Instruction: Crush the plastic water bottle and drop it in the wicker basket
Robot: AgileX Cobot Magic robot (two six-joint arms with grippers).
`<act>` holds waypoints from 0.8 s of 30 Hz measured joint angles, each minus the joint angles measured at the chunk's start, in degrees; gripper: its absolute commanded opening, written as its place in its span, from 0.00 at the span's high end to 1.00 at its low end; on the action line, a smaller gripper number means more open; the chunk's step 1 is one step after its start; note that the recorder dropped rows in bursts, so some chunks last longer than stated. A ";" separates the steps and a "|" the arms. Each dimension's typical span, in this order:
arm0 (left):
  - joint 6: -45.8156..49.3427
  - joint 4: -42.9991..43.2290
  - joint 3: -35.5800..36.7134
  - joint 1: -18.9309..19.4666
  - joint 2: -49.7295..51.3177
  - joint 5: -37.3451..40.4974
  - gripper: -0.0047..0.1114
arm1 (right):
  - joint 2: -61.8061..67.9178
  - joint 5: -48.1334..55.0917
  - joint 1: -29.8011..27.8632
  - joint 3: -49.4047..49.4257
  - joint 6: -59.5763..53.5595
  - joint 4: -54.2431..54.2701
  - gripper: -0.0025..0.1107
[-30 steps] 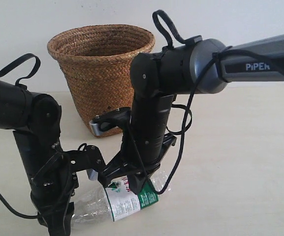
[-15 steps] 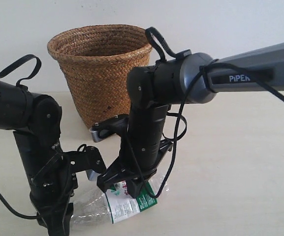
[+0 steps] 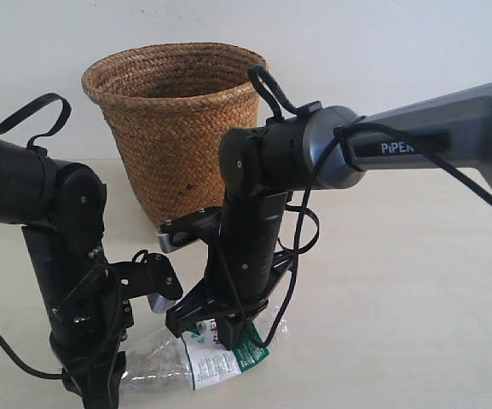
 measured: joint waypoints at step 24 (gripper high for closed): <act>0.00 0.00 -0.07 0.00 -0.11 0.22 0.92 | -0.21 0.68 -0.19 -0.44 -0.31 0.16 0.98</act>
